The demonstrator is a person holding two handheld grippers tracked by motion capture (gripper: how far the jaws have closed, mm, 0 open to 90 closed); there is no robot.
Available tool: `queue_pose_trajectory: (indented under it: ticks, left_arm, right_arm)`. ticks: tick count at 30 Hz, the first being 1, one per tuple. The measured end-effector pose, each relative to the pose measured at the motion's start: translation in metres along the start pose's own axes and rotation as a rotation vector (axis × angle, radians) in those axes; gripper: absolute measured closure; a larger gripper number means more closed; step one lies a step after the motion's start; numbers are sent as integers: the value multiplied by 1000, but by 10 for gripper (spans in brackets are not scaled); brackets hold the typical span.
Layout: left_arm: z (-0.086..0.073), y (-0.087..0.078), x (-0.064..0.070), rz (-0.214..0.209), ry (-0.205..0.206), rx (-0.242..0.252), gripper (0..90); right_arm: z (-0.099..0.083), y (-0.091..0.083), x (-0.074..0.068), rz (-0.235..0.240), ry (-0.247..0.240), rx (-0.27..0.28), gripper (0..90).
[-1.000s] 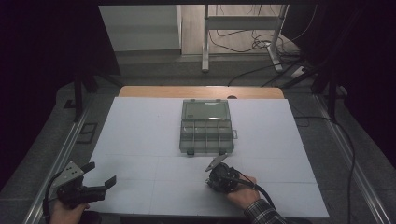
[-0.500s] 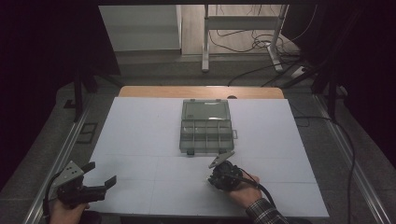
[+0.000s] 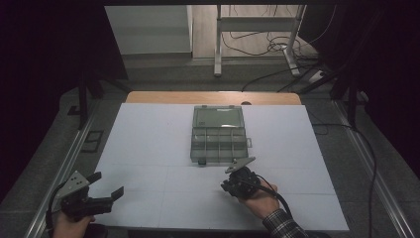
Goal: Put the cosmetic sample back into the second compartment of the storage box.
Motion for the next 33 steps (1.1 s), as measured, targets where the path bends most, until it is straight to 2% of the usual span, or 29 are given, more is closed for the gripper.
queue_pose_trajectory:
  ticks: [7, 17, 27, 33]
  left_arm:
    - [0, 0, 0, -1, 0, -2, 21]
    - [0, 0, 0, -2, -1, -3, 21]
    - [0, 0, 0, -4, -4, -2, 21]
    - [0, 1, 0, -5, -4, -3, 21]
  right_arm:
    - [6, -3, 6, 10, 16, 28, 809]
    - [19, -3, 16, -2, 40, 71, 809]
    - [30, -2, 28, -12, 61, 91, 809]
    - [36, -2, 34, -23, 57, 108, 809]
Point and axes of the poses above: each handheld gripper's, and its own axes: y roughly forward along the jaws, z roughly out of its top, x roughly to its right, the point moved 6 cm from there along y, roughly forward along the jaws, and after that the axes turned 4 degrees about -y, right-handed, at the moved point
